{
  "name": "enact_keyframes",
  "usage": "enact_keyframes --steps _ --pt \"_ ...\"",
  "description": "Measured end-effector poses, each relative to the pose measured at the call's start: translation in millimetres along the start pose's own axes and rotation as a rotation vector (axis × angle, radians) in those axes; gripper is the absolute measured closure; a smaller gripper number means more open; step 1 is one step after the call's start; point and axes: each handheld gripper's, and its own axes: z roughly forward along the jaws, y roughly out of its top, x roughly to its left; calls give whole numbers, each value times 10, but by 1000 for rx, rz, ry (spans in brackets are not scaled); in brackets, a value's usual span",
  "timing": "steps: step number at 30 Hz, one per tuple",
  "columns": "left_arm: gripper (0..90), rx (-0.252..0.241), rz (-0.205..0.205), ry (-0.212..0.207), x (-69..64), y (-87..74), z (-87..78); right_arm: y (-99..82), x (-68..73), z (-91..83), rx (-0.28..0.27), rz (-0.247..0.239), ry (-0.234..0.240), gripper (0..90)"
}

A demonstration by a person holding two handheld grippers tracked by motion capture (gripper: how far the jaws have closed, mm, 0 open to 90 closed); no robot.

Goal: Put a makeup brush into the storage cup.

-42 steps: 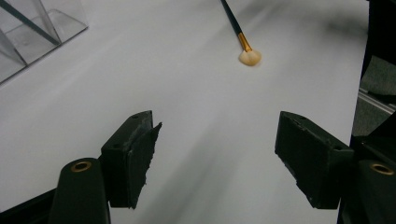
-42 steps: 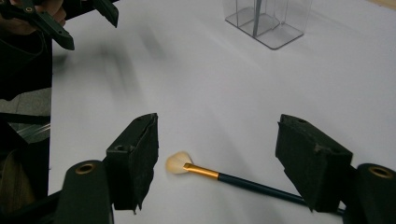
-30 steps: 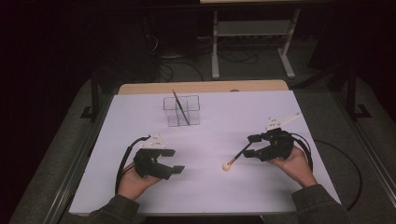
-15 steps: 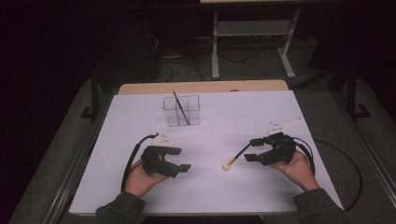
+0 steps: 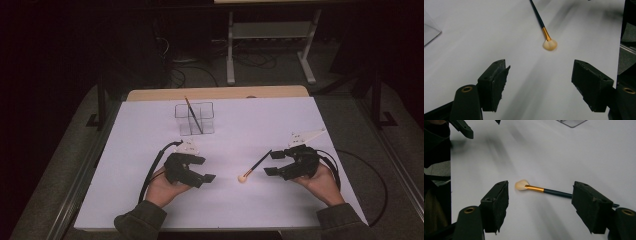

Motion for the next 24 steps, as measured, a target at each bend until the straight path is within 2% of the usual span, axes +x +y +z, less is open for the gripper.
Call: enact_keyframes --steps 2,6,12,23,24 --pt "276 1 -8 -3 -14 31 39 -7 -1 -1 5 -1 -4 286" --pt "278 11 8 -10 -28 99 121 -19 -2 -6 14 -4 -7 287" --pt "280 21 -3 -27 -58 167 260 -33 -18 -29 15 -4 -18 287" --pt "287 45 19 -35 -86 284 448 -47 -13 -6 32 -18 -18 282" --pt "289 40 8 -37 -95 290 467 -49 -12 -7 31 -17 -20 282"
